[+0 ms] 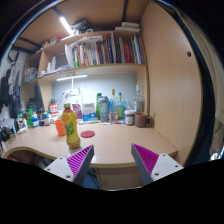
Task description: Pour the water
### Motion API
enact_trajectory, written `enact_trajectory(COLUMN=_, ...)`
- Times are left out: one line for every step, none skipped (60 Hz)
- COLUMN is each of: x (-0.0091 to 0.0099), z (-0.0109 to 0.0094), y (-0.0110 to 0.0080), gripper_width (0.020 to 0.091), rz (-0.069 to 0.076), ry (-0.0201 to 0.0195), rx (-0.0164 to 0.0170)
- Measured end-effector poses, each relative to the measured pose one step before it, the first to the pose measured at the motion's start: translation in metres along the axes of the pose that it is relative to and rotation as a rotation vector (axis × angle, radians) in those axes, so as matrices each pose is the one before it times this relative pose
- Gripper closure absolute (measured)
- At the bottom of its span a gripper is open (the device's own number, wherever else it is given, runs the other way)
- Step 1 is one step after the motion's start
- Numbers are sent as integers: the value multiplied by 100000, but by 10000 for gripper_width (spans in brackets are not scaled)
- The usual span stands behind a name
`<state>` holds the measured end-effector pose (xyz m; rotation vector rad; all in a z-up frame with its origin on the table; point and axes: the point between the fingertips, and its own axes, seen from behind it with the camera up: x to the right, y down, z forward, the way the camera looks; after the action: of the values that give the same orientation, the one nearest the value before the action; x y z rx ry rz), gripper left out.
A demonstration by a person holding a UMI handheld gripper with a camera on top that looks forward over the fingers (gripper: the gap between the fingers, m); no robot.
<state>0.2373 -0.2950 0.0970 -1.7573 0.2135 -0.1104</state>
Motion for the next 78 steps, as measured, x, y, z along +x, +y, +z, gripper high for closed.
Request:
enact_trajectory(x=-84, z=22, y=11, gripper_width=269, rz=85, ry=-267, rx=-51)
enact_trajectory(x=-115, z=39, y=14, gripper_width=268, rz=109, ry=-277, rx=-58)
enact_trajectory(x=-167, z=78, y=20, gripper_width=268, rz=156, ry=-304, rx=-96)
enact_trajectory(x=-226, z=112, y=41, gripper_width=268, rz=203, ry=-382, rx=-155)
enact_trajectory(x=-282, z=142, y=51, gripper_width=268, rz=185, ry=-458, rx=-188)
enact_trajectory(x=-327, z=146, y=59, gripper_width=269, rz=220, ry=-595, rx=-128)
enact_trajectory(x=-359, z=129, y=61, gripper_width=268, rz=229, ry=-628, rx=-28)
enact_trajectory(x=-394, z=130, y=37, gripper_width=268, rz=78, ry=-781, rx=95)
enact_trajectory(x=-447, z=141, y=-18, gripper_width=268, rz=-20, ry=-863, rx=246)
enact_trajectory(x=-243, z=-12, y=78, gripper_width=271, rz=-199, ry=-919, rx=276)
enact_trajectory(x=-477, z=246, y=9, gripper_width=270, rz=-197, ry=-706, rx=291)
enact_trajectory(x=-448, z=216, y=24, gripper_width=272, rz=-293, ry=-537, rx=228)
enact_trajectory(x=-421, z=253, y=26, gripper_width=272, rz=-327, ry=-439, rx=183)
enact_trajectory(x=-400, z=266, y=31, gripper_width=270, rz=-418, ry=-424, rx=215)
enact_trajectory(x=-436, z=292, y=39, gripper_width=269, rz=-504, ry=-399, rx=144)
enact_trajectory(x=-450, z=299, y=29, gripper_width=270, rz=-466, ry=-413, rx=81)
enact_trajectory(x=-468, z=311, y=46, gripper_width=269, rz=-461, ry=-442, rx=98)
enact_trajectory(x=-463, z=346, y=29, gripper_width=269, rz=-378, ry=-581, rx=114)
enact_trajectory(x=-523, z=342, y=53, gripper_width=270, rz=-303, ry=-620, rx=32)
enact_trajectory(x=-555, z=386, y=57, gripper_width=270, rz=-209, ry=-598, rx=-132)
enact_trajectory(x=-558, z=380, y=67, gripper_width=269, rz=-167, ry=-603, rx=-194)
enact_trajectory(x=-566, z=398, y=52, gripper_width=267, rz=-80, ry=-652, rx=-142)
enact_trajectory(x=-486, z=426, y=-51, gripper_width=268, rz=-132, ry=-827, rx=-212)
enact_trajectory(x=-605, z=477, y=-3, gripper_width=268, rz=-54, ry=-760, rx=8)
enact_trajectory(x=-670, z=534, y=74, gripper_width=268, rz=-48, ry=-655, rx=135)
enact_trajectory(x=-449, z=443, y=-96, gripper_width=268, rz=-242, ry=-741, rx=-237)
enact_trajectory(x=-498, z=542, y=-42, gripper_width=267, rz=-202, ry=-365, rx=30)
enact_trajectory(x=-414, z=553, y=-83, gripper_width=269, rz=-343, ry=-101, rx=190)
enact_trajectory(x=-502, z=595, y=-59, gripper_width=271, rz=-314, ry=35, rx=579)
enact_trajectory(x=-295, z=523, y=-230, gripper_width=269, rz=-623, ry=-133, rx=372)
enact_trajectory(x=-432, z=629, y=-64, gripper_width=268, rz=-484, ry=156, rx=610)
enact_trajectory(x=-237, z=541, y=-151, gripper_width=267, rz=-704, ry=48, rx=59)
enact_trajectory(x=-383, z=623, y=9, gripper_width=268, rz=-584, ry=230, rx=182)
enact_trajectory(x=-218, z=518, y=-94, gripper_width=269, rz=-736, ry=15, rx=-177)
enact_trajectory(x=-323, z=574, y=-89, gripper_width=269, rz=-671, ry=86, rx=214)
enact_trajectory(x=-309, z=572, y=-85, gripper_width=270, rz=-653, ry=6, rx=246)
enact_trajectory(x=-357, z=593, y=-102, gripper_width=269, rz=-603, ry=-119, rx=237)
enact_trajectory(x=-367, z=554, y=-108, gripper_width=269, rz=-593, ry=-149, rx=164)
enact_trajectory(x=-339, z=552, y=-74, gripper_width=270, rz=-514, ry=-118, rx=180)
enact_trajectory(x=-315, z=556, y=-63, gripper_width=269, rz=-414, ry=-153, rx=122)
enact_trajectory(x=-326, z=560, y=-21, gripper_width=269, rz=-333, ry=-172, rx=-19)
enact_trajectory(x=-271, z=512, y=0, gripper_width=270, rz=-336, ry=-204, rx=-245)
enact_trajectory(x=-253, z=538, y=91, gripper_width=270, rz=-350, ry=-52, rx=-456)
enact_trajectory(x=-205, z=512, y=47, gripper_width=271, rz=-336, ry=86, rx=-382)
enact_trajectory(x=-145, z=502, y=-2, gripper_width=270, rz=-350, ry=180, rx=-34)
enact_trajectory(x=-127, z=492, y=-91, gripper_width=269, rz=-351, ry=291, rx=282)
enact_trajectory(x=-66, z=490, y=-101, gripper_width=268, rz=-302, ry=350, rx=429)
enact_trajectory(x=-3, z=499, y=-34, gripper_width=270, rz=-431, ry=492, rx=263)
enact_trajectory(x=42, z=477, y=20, gripper_width=269, rz=-508, ry=651, rx=80)
enact_trajectory(x=65, z=475, y=59, gripper_width=269, rz=-444, ry=792, rx=-157)
enact_trajectory(x=123, z=483, y=107, gripper_width=269, rz=-286, ry=894, rx=-271)
enact_trajectory(x=114, z=417, y=76, gripper_width=270, rz=-7, ry=853, rx=-452)
enact_trajectory(x=107, z=432, y=70, gripper_width=270, rz=258, ry=643, rx=-302)
enact_trajectory(x=33, z=382, y=8, gripper_width=271, rz=487, ry=383, rx=-152)
enact_trajectory(x=-33, z=370, y=2, gripper_width=271, rz=711, ry=184, rx=16)
enact_trajectory(x=-20, z=323, y=-11, gripper_width=270, rz=926, ry=104, rx=-14)
enact_trajectory(x=30, z=295, y=-16, gripper_width=270, rz=1014, ry=185, rx=-90)
enact_trajectory(x=-5, z=293, y=40, gripper_width=273, rz=1227, ry=188, rx=108)
enact_trajectory(x=42, z=204, y=-86, gripper_width=277, rz=1002, ry=339, rx=123)
enact_trajectory(x=16, z=152, y=-111, gripper_width=288, rz=970, ry=200, rx=346)
enact_trajectory(x=74, z=159, y=-97, gripper_width=366, rz=911, ry=365, rx=334)
enact_trajectory(x=64, z=147, y=-55, gripper_width=445, rz=611, ry=391, rx=153)
enact_trajectory(x=38, z=86, y=51, gripper_width=523, rz=167, ry=218, rx=-278)
enact_trajectory(x=-5, z=120, y=207, gripper_width=601, rz=-165, ry=-136, rx=-810)
enact_trajectory(x=106, z=-10, y=118, gripper_width=621, rz=-76, ry=299, rx=-967)
enact_trajectory(x=203, z=85, y=-176, gripper_width=623, rz=558, ry=214, rx=686)
enact_trajectory(x=47, z=-124, y=2, gripper_width=625, rz=479, ry=525, rx=99)
enact_trajectory(x=-136, z=-119, y=126, gripper_width=626, rz=758, ry=865, rx=464)
enact_trajectory(x=81, z=-55, y=-75, gripper_width=633, rz=718, ry=457, rx=448)
enact_trajectory(x=15, z=-15, y=9, gripper_width=650, rz=636, ry=128, rx=364)
enact_trajectory(x=-10, z=-41, y=9, gripper_width=652, rz=649, ry=-48, rx=457)
enact_trajectory(x=28, z=-29, y=-69, gripper_width=650, rz=741, ry=56, rx=763)
enact_trajectory(x=-2, z=-53, y=4, gripper_width=676, rz=719, ry=-120, rx=424)
enact_trajectory(x=-31, z=-19, y=19, gripper_width=681, rz=689, ry=-319, rx=319)
enact_trajectory(x=-24, z=-46, y=-34, gripper_width=688, rz=475, ry=-304, rx=315)
enact_trajectory(x=10, z=-65, y=44, gripper_width=698, rz=235, ry=-253, rx=-89)
enact_trajectory(x=101, z=82, y=-109, gripper_width=718, rz=450, ry=-505, rx=-218)
enact_trajectory(x=7, z=-99, y=9, gripper_width=727, rz=701, ry=-265, rx=-15)
